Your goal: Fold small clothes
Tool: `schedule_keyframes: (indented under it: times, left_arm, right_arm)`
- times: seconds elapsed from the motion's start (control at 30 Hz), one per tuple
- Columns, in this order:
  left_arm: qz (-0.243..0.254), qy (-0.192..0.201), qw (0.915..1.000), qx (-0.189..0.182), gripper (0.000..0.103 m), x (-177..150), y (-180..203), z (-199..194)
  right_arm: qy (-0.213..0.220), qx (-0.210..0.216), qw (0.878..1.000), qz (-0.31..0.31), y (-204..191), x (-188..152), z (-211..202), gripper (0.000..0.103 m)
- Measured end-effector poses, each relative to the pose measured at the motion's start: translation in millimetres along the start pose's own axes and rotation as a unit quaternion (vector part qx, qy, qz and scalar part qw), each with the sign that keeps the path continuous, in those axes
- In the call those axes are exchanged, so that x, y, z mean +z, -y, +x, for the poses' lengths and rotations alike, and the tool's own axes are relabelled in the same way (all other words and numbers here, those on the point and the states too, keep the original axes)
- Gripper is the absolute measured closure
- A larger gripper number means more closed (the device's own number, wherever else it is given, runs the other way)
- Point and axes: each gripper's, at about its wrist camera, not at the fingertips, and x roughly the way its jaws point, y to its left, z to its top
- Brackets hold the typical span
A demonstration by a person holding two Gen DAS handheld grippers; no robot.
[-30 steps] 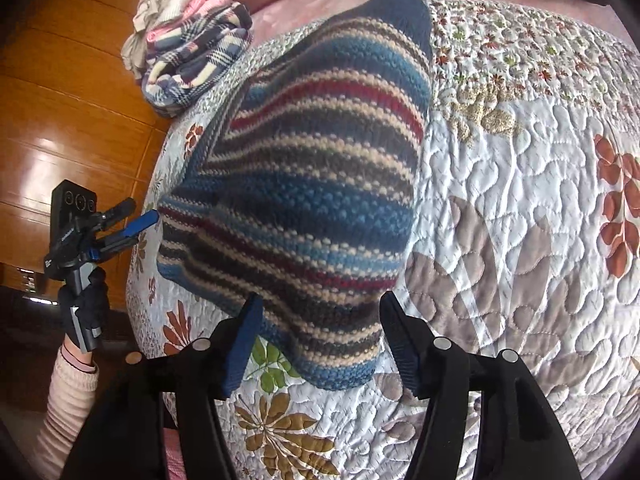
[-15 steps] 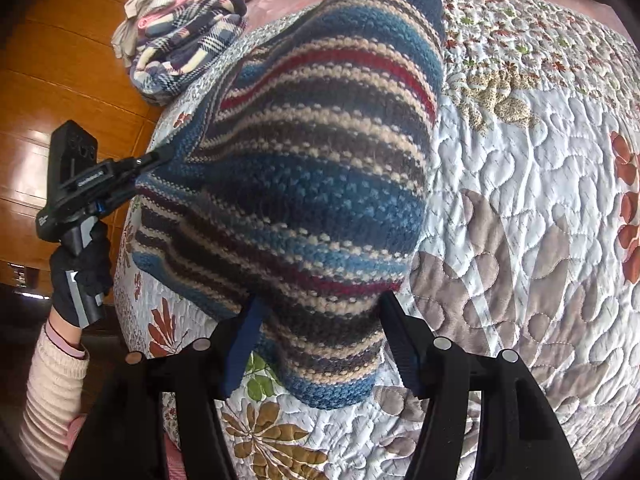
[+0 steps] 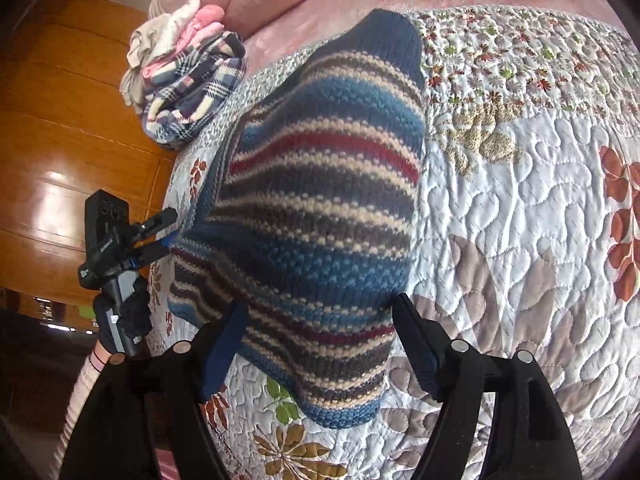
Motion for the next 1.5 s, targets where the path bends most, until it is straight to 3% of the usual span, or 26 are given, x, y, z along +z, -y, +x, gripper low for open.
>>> schedule_keyframes:
  times: [0.17, 0.5, 0.67, 0.73, 0.77, 0.83, 0.87, 0.97, 1.23, 1.5]
  left_arm:
    - [0.006, -0.048, 0.9983, -0.034, 0.024, 2, -3, 34]
    - [0.047, -0.093, 0.9938, -0.039, 0.022, 15, 20, 73]
    - [0.053, -0.101, 0.9926, -0.042, 0.016, 12, 32, 87]
    - [0.058, -0.097, 0.9931, -0.030, 0.021, 9, 36, 89]
    - [0.064, -0.097, 0.9931, -0.017, 0.035, 7, 38, 89]
    - [0.063, -0.090, 0.9939, -0.010, 0.050, 3, 40, 87]
    - [0.059, -0.085, 0.9944, -0.018, 0.061, 1, 42, 86]
    - [0.067, -0.063, 0.9952, -0.033, 0.068, -9, 56, 79]
    - [0.097, -0.061, 0.9899, -0.083, 0.071, -60, 139, 80]
    - [0.121, -0.080, 0.9855, -0.088, 0.071, -130, 232, 88]
  right_arm:
    - [0.011, 0.022, 0.999, 0.027, 9, 18, 2, 0.022]
    - [-0.005, 0.038, 0.999, 0.037, 13, 38, 36, 0.009]
    - [-0.010, 0.057, 0.997, 0.049, 15, 41, 55, 0.010]
    - [-0.003, 0.053, 0.998, 0.042, 11, 41, 55, 0.021]
    - [0.000, 0.054, 0.998, 0.039, 11, 39, 52, 0.025]
    - [0.001, 0.056, 0.998, 0.035, 9, 38, 47, 0.036]
    - [0.003, 0.054, 0.998, 0.029, 6, 37, 43, 0.037]
    - [0.008, 0.046, 0.999, 0.005, -5, 32, 28, 0.040]
    - [0.021, 0.027, 0.998, -0.058, -16, -2, -66, 0.041]
    - [0.017, 0.026, 0.997, -0.066, 18, -71, -150, 0.041]
